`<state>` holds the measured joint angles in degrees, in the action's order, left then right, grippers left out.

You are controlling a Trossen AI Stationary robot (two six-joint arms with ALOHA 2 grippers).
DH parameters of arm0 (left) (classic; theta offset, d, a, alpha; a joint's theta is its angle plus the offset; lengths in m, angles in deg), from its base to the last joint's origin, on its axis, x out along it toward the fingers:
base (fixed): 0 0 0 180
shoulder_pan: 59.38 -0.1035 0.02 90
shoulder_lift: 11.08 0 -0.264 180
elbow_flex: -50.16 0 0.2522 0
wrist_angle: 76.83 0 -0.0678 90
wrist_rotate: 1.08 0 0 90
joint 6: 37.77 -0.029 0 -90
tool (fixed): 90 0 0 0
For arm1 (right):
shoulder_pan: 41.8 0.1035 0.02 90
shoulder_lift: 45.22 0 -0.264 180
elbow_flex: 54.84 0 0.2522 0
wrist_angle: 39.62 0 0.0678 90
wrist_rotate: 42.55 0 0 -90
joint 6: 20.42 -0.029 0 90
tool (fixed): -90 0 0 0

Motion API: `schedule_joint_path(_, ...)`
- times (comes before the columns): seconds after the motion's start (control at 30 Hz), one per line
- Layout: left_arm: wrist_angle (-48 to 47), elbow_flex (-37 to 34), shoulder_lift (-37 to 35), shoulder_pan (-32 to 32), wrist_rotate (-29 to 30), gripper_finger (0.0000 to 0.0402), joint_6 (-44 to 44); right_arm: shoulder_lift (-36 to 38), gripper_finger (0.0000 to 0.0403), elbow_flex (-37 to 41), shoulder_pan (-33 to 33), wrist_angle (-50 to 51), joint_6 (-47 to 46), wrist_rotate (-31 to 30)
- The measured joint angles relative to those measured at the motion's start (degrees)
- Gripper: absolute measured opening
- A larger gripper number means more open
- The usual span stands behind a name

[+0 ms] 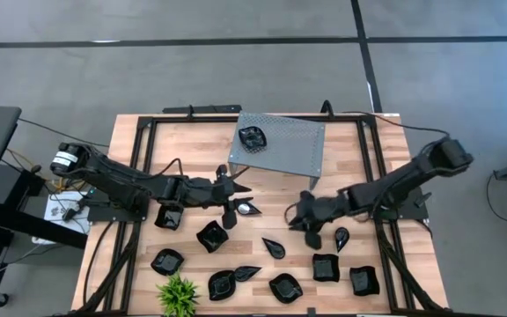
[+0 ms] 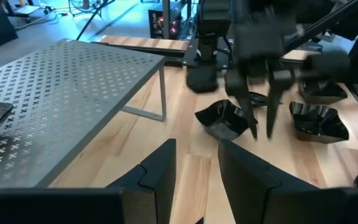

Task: Pick & Place Mini shaped plates
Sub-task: Put the drop-shaped plate on the shelf

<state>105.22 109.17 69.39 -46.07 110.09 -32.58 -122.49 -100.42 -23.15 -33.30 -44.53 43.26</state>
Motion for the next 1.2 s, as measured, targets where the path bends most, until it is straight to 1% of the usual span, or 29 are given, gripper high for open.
schedule_joint_path(0.17, -0.02, 0.00, -0.02, 0.03, -0.02, 0.0121, -0.17, -10.30, 0.0063, -5.22, 0.51, -0.79, -1.36, 0.42)
schedule_joint_path(0.27, -0.09, 0.00, -0.02, 0.15, -0.02, 0.0121, -0.17, -15.26, 0.0063, -8.86, 0.42, -0.81, -1.50, 2.85)
schedule_joint_path(0.4, -0.33, 0.00, -0.04, 0.14, -0.02, 0.0121, -0.17, -20.63, 0.0063, -13.71, 0.42, -0.56, -1.50, 5.33)
schedule_joint_path(0.53, -0.35, 0.00, -0.04, 0.14, -0.04, 0.0121, -0.20, -24.53, 0.0063, -17.05, 0.42, 1.75, -1.46, 5.73)
schedule_joint_path(0.6, -0.35, 0.00, -0.07, 0.15, -0.04, 0.0121, -0.30, -25.17, 0.0063, -17.94, 0.42, 3.80, -1.33, 5.71)
schedule_joint_path(0.7, -0.55, 0.00, -0.07, 0.14, -0.29, 0.0121, -0.42, -25.28, 0.0063, -18.46, 0.42, 4.06, -1.19, 5.40)
schedule_joint_path(0.8, -0.58, 0.00, -0.07, 0.14, -1.48, 0.0121, -0.42, -25.28, 0.0063, -18.46, 0.42, 4.17, -1.04, 4.35)
schedule_joint_path(1.03, -0.57, 0.00, -0.07, 0.16, -3.57, 0.0121, -0.42, -25.28, 0.0062, -18.46, 0.42, 6.77, -0.84, 4.31)
schedule_joint_path(1.2, -0.57, 0.00, -0.07, 0.15, -3.65, 0.0121, -0.42, -25.28, 0.0045, -18.46, 0.42, 7.57, -1.32, 5.39)
